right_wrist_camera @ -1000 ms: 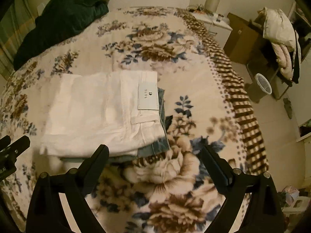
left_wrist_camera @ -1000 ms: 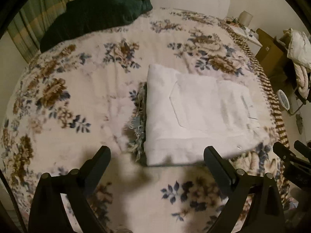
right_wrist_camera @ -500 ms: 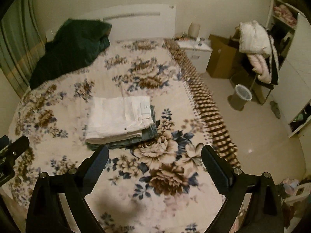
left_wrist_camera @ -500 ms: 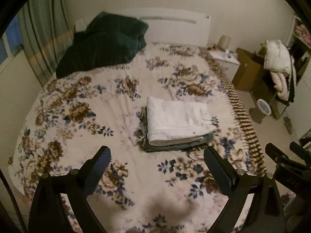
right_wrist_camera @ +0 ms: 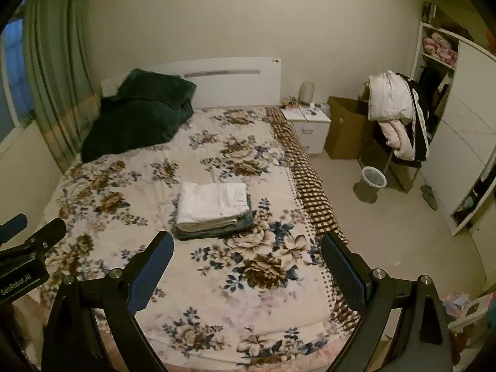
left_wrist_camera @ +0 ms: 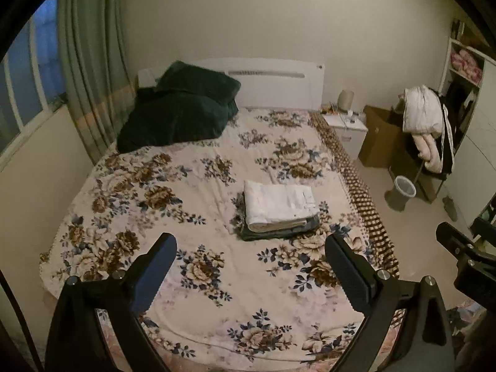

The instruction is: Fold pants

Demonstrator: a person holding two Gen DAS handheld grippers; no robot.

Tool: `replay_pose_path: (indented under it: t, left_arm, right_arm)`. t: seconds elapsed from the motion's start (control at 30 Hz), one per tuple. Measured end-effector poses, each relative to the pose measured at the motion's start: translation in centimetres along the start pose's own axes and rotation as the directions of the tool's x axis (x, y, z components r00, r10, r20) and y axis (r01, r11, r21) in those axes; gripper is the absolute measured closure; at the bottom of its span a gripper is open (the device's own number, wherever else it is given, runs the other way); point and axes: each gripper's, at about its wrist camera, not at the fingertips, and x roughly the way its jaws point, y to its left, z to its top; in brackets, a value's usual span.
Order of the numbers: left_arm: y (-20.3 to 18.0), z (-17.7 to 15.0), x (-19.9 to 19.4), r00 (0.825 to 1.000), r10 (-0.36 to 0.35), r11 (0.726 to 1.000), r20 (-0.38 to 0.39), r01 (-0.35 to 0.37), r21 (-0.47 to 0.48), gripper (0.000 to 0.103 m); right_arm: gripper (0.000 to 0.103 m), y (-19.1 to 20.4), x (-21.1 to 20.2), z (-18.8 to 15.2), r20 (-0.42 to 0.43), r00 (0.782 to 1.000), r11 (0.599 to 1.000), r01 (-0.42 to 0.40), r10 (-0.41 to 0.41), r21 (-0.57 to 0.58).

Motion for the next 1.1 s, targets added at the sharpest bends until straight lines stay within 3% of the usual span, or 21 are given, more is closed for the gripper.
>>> replay_pose_path:
  t: [0.23,0.5,0.63,0.97,1.1]
  left_arm:
    - [-0.9,-0.9,-4.4,0.999,-0.013,1.000,0.043,0.013,0.005,0.005]
    - [-1.7,-1.6,-5.9,0.998,-0.009,1.000,0.060,0.009,-0.015,0.003]
    - [-2.1,-1.6,-5.6,0.997,-0.001,1.000,0.077,0.002,-0.019,0.000]
    - [-2.8,-0.3,-0.3,0.993,0.091,0.995,0.077,-0.089,-0.034,0.000]
    - [-2.8,0.1,1.8,0.995,0.092,0.995,0.049,-0.090,-0.040,0.000]
  right_arm:
    - [0.005,-0.5,-7.6,-0.4,0.054,0.998,0.999,-0.038,0.039,-0.021]
    - [0.002,-1.6,-10.9,-1.0,0.056,0.995,0.996,-0.084,0.086,-0.033]
    - [0.002,-2.3,-9.4,-0.7,0.057,0.996,0.997,-0.073,0.075,-0.036]
    - [0.001,-2.6,0.2,2.7,0.066,0.997,0.999,-0.038,0.039,-0.020]
    - [0.001,-2.4,3.8,3.9,0.051,0.998,0.999,-0.022,0.023,-0.036]
